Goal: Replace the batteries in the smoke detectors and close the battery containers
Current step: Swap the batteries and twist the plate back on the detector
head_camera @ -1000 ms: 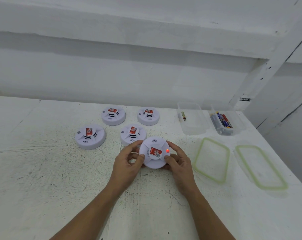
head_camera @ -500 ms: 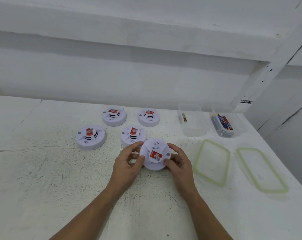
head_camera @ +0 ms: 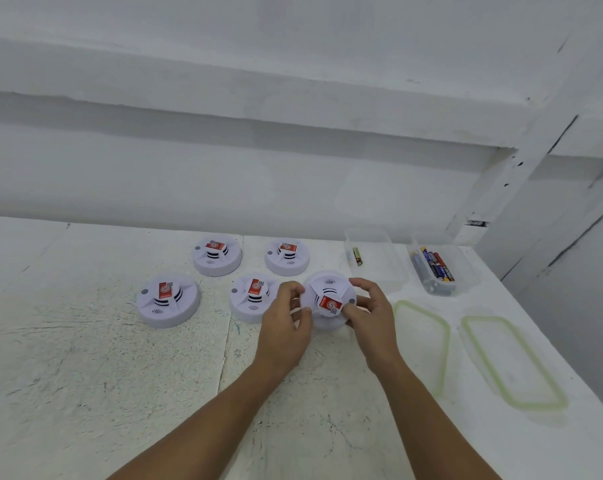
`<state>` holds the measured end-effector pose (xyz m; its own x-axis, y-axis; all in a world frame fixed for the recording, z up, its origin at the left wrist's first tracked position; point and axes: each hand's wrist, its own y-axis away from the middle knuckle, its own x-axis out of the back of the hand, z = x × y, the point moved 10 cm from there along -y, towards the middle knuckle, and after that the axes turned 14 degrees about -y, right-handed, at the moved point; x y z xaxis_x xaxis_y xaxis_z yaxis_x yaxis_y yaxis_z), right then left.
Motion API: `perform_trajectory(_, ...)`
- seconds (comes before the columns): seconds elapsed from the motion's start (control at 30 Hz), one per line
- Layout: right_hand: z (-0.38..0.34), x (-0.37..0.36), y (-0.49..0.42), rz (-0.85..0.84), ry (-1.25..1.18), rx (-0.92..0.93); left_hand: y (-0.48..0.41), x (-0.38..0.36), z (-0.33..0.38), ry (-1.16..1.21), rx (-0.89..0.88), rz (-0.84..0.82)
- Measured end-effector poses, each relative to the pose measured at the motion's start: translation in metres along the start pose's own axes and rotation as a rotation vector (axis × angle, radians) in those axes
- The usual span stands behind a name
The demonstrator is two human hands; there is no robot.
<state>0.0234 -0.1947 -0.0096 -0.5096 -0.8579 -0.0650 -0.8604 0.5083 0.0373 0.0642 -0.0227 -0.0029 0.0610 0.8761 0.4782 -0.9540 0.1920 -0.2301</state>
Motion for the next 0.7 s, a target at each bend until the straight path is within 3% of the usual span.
perform_trajectory(0.17,0.003,0.003,-0.014,0.01,0.142,0.005,-0.011,-0.029,-0.005,-0.078,0.011,-0.092)
perform_trajectory(0.5,0.003,0.002,-0.023,0.061,0.466,0.067,-0.023,-0.036,0.001,-0.222,0.001,-0.042)
perform_trajectory(0.7,0.0,-0.003,-0.021,0.078,0.507,0.047,-0.021,-0.037,-0.002,-0.266,-0.003,-0.039)
